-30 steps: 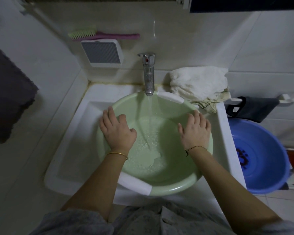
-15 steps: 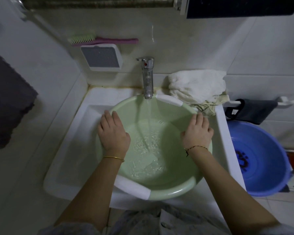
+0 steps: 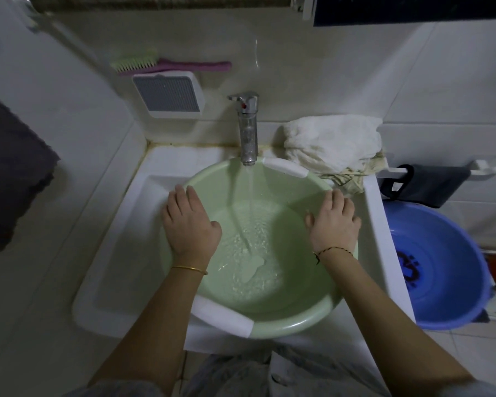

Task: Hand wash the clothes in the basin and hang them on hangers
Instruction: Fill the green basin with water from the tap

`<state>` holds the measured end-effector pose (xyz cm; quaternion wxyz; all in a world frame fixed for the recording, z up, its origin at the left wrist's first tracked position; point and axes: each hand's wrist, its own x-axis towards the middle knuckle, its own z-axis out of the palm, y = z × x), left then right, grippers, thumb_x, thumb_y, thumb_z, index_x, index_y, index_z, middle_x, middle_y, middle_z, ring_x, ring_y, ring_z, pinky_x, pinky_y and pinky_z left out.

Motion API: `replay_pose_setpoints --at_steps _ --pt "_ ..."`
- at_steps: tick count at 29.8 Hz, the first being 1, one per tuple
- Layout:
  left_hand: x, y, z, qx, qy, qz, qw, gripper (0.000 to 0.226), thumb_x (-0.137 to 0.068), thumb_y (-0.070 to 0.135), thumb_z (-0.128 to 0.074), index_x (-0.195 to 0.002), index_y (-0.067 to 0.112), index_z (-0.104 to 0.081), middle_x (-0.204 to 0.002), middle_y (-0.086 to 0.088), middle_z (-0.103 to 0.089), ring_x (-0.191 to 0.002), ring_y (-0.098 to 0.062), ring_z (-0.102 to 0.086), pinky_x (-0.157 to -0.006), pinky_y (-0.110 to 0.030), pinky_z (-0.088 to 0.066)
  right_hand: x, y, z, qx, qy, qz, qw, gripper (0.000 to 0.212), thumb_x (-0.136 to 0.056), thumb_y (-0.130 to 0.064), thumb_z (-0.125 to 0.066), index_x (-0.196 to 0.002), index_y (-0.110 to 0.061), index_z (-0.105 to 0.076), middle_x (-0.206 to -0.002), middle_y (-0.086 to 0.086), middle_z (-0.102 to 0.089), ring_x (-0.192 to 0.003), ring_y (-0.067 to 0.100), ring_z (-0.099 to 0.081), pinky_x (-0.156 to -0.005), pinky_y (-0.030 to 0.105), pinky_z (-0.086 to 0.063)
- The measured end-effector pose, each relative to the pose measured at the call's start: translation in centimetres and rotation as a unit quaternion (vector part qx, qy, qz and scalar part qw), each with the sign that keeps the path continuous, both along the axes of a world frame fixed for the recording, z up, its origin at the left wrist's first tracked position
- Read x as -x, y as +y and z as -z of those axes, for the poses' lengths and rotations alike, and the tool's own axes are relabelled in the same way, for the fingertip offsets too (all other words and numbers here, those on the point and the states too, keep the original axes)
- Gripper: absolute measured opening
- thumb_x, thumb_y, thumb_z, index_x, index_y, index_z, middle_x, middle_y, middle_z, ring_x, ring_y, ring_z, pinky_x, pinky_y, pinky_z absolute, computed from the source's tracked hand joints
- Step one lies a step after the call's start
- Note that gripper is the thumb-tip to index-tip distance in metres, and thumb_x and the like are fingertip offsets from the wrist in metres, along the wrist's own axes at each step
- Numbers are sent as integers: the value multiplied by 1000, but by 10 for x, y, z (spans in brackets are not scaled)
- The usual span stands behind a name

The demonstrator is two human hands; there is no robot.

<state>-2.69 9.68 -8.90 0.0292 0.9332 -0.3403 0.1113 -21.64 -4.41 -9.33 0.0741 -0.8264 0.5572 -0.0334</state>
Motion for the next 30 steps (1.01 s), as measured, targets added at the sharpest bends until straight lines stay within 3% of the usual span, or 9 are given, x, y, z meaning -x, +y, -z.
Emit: replay_pose_setpoints --at_steps 12,17,30 --pt "1 -1 -1 39 17 -3 999 80 -51 19 -66 -125 -8 -52 -129 -25 -53 -117 -39 -52 -97 -47 -41 0 0 -4 -1 8 1 1000 66 -94 -38 -46 -146 -4 -22 -153 12 -23 -136 33 -25 -98 47 -34" --pt "1 -1 -2 48 17 0 999 77 -53 24 -53 -123 -9 -52 -129 -25 -54 -117 -39 -52 -97 -47 -40 0 1 -4 -1 4 2 1000 66 -94 -38 -46 -146 -4 -23 -153 12 -24 -136 33 -25 -98 47 -34" --pt "0 -1 0 38 17 -1 999 79 -53 26 -49 -124 -8 -52 -129 -24 -53 -117 -39 -51 -97 -47 -40 0 1 -5 -2 10 2 1000 66 -94 -38 -44 -147 -5 -22 -153 11 -23 -136 32 -24 -98 46 -34"
